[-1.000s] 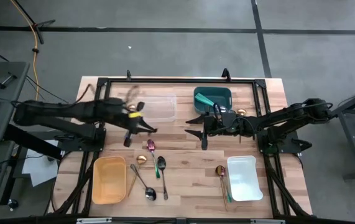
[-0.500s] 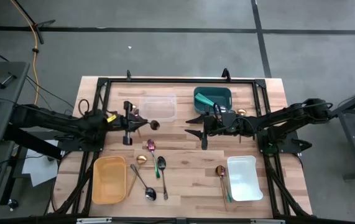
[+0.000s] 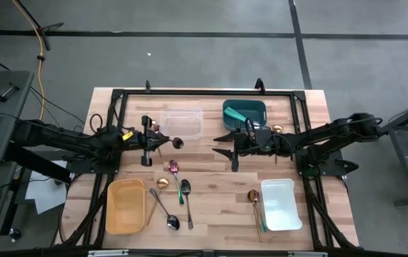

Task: Sort silverware by color (type)
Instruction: Put the black spoon into the transparent bin

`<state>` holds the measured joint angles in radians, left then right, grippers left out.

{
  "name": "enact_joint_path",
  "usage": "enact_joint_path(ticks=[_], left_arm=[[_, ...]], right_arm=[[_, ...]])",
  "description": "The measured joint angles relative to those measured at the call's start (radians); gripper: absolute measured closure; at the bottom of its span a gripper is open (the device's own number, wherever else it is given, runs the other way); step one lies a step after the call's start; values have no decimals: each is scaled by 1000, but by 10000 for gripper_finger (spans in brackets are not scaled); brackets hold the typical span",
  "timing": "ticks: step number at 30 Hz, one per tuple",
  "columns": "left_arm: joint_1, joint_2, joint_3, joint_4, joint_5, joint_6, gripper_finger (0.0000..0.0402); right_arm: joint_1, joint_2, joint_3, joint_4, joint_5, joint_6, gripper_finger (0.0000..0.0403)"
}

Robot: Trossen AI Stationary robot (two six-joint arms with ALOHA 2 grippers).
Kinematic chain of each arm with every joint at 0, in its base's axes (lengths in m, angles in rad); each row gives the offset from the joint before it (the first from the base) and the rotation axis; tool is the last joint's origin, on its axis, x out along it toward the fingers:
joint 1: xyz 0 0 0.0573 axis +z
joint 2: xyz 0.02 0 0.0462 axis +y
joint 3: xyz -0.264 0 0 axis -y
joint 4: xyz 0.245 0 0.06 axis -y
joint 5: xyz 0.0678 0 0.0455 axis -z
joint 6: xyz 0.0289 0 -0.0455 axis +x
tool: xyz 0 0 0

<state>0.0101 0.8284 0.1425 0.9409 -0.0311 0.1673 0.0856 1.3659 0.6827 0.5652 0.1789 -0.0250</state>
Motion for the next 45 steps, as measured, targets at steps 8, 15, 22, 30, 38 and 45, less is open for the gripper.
enact_joint_path(ticks=[8, 15, 22, 30, 38, 45], left_arm=[[0, 4, 18, -59, -139, -22, 396], [48, 76, 287, -541, -298, 91, 396], [212, 293, 656, -1059, -272, 164, 396], [327, 579, 862, -1351, -181, 210, 396], [337, 754, 883, -1416, -180, 288, 396], [337, 829, 883, -1416, -180, 307, 396]], right_arm=[[0, 0, 0, 0, 0, -1, 237], [-1, 0, 0, 0, 0, -1, 237], [-1, 0, 0, 0, -1, -1, 237], [-1, 0, 0, -12, -1, -1, 237], [-1, 0, 0, -57, -1, -1, 237], [-1, 0, 0, -53, -4, -1, 237]])
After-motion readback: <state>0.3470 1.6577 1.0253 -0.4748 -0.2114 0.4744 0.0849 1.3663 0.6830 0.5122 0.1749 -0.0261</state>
